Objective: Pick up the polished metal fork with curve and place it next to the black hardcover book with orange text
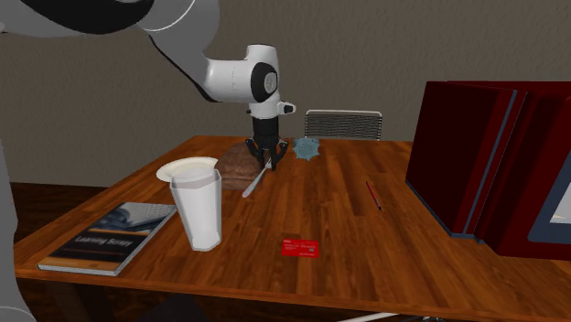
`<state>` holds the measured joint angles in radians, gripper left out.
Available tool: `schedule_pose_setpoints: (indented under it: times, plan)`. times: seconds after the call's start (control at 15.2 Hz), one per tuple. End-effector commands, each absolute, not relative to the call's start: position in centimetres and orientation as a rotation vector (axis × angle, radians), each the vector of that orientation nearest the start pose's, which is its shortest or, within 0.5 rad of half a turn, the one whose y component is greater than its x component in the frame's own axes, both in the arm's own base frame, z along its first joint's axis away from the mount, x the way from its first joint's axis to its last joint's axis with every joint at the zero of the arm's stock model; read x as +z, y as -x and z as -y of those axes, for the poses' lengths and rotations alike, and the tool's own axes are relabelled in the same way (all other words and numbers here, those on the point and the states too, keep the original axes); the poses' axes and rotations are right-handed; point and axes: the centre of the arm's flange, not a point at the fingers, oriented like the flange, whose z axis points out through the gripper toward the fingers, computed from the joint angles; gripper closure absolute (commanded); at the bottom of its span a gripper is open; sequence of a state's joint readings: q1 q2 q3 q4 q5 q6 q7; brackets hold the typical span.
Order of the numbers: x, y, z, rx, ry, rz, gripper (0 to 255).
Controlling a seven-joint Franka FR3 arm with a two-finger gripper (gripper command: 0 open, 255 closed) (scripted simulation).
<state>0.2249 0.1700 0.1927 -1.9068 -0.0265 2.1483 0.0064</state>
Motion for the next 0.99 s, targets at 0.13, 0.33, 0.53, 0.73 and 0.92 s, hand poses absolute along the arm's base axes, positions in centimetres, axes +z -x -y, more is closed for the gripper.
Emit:
schedule_pose_setpoints:
  times: [0.13,0.33,0.53,0.73,0.92]
  plan:
    - [41.6,-51.1,-26.7,-0.11,3.046,0.649,255]
    - [41.6,-47.9,-28.9,-0.11,3.046,0.649,255]
    - [41.7,-44.6,-31.1,-0.11,3.046,0.649,255]
    - [41.7,-41.3,-33.3,-0.11,3.046,0.649,255]
    - [41.7,-38.0,-35.5,-0.11,3.046,0.649,255]
